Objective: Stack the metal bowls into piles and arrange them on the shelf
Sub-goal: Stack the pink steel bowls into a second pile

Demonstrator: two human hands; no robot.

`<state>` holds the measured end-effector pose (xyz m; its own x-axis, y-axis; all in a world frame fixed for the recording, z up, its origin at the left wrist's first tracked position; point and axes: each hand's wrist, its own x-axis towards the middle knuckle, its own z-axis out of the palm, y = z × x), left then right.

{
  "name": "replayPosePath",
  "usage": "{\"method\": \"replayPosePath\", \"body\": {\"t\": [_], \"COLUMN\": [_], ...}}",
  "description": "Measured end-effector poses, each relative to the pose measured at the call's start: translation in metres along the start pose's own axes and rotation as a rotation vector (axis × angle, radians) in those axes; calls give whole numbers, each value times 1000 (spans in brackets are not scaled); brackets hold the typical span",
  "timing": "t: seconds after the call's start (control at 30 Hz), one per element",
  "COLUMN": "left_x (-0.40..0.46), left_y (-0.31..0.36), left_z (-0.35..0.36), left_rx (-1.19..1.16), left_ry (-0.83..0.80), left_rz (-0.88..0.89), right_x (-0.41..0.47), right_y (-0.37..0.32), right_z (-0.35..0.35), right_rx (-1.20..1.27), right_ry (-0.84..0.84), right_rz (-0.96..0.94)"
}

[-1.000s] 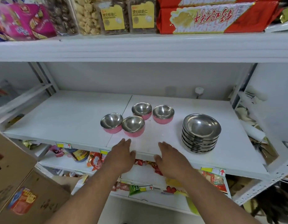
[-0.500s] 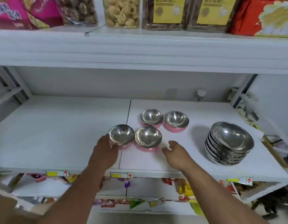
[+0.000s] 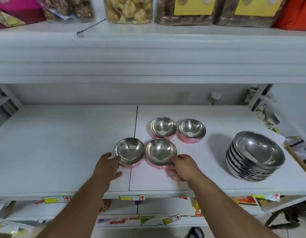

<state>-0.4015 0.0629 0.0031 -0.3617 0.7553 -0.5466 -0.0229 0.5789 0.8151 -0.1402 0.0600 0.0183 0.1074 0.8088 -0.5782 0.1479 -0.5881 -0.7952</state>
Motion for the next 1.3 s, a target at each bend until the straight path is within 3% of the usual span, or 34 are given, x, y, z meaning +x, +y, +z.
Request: {"method": "replayPosePath", "body": {"t": [0.4,0.63,0.77,1.03,1.3], "left_x": [18,8,-6,-15,-13], "left_y": [-4,0,-1,-9,-10], "left_z": [3,20,51,74,66], "left_rx": [-48,-52,-70,-67,-94], "left_ry": [-45,-138,-274,-490,-502], "left_rz": [10,14,-22,-20,-44], "right_x": [2,-13,-19,-19,-20], "right_y": [-5,-24,-38,-26,-24], "right_z": [5,-20,-24,-21,-20], "right_rx": [21,70,120,-83,-157], "right_ry": [61,201,136,53,42], "right_rz": [-47,-199,-210,-109,-77]}}
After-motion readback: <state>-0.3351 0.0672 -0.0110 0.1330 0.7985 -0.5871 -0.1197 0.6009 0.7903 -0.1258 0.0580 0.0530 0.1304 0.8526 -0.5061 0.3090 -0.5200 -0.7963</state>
